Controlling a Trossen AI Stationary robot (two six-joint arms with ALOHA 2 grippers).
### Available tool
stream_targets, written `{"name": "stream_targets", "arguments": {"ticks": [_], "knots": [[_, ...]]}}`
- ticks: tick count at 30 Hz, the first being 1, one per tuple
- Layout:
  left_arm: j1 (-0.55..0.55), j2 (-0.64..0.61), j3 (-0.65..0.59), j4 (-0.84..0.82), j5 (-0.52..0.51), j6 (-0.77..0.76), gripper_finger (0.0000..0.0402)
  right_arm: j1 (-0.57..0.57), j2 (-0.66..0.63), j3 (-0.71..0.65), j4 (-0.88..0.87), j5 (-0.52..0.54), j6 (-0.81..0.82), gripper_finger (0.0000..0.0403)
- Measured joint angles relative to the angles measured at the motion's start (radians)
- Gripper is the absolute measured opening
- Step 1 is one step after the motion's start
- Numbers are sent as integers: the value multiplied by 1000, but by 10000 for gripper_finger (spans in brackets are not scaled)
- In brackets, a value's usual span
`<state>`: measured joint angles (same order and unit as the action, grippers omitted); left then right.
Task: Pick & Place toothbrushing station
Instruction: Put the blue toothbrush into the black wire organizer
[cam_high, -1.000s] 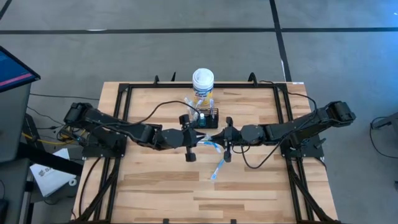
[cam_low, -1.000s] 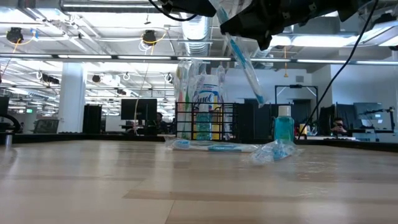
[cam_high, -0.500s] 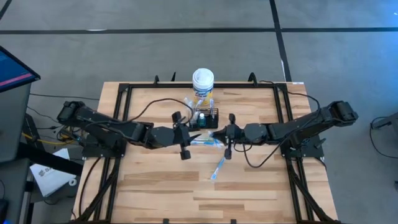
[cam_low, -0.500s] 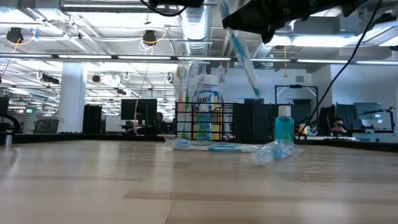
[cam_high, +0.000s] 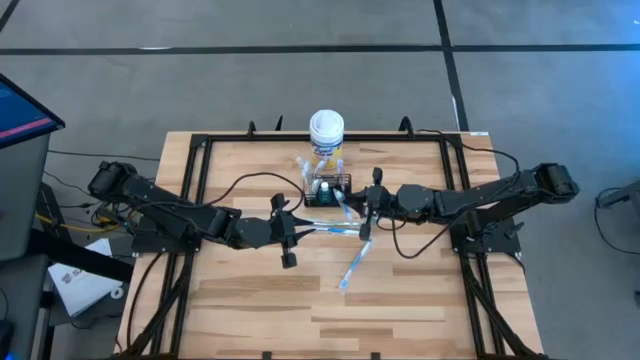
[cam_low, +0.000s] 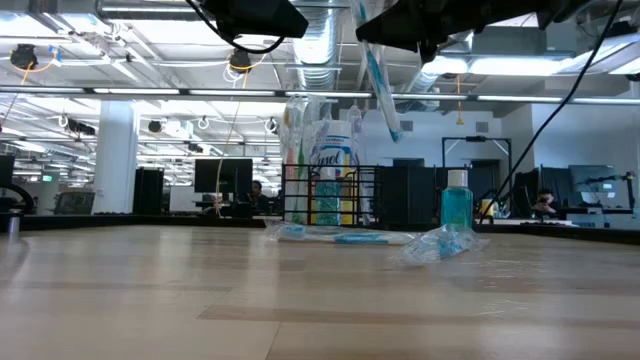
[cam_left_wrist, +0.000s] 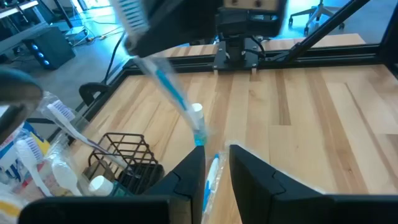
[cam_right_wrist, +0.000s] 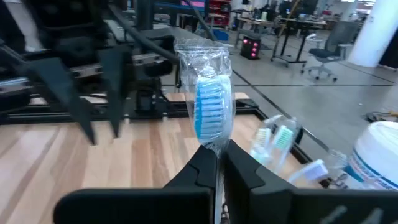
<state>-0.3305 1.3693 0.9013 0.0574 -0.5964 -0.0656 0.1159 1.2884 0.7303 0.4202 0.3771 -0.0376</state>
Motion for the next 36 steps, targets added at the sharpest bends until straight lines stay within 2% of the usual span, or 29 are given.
{"name": "stream_targets", "arguments": {"ticks": [11, 24, 27, 31, 36], "knots": [[-13, 0, -2, 13, 0, -4, 66, -95, 0, 0, 53, -18, -52, 0], [-23, 0, -2, 12, -1, -30, 66, -209, 0, -6, 133, -122, -76, 0], [-35, 0, -2, 12, -2, -30, 66, -227, 0, -54, 219, -128, -75, 0], [-49, 0, -2, 12, -1, -30, 66, -259, 0, -119, 379, -191, -62, 0], [-57, 0, -2, 12, -1, -30, 66, -289, 1, -140, 392, -196, -65, 0]]}}
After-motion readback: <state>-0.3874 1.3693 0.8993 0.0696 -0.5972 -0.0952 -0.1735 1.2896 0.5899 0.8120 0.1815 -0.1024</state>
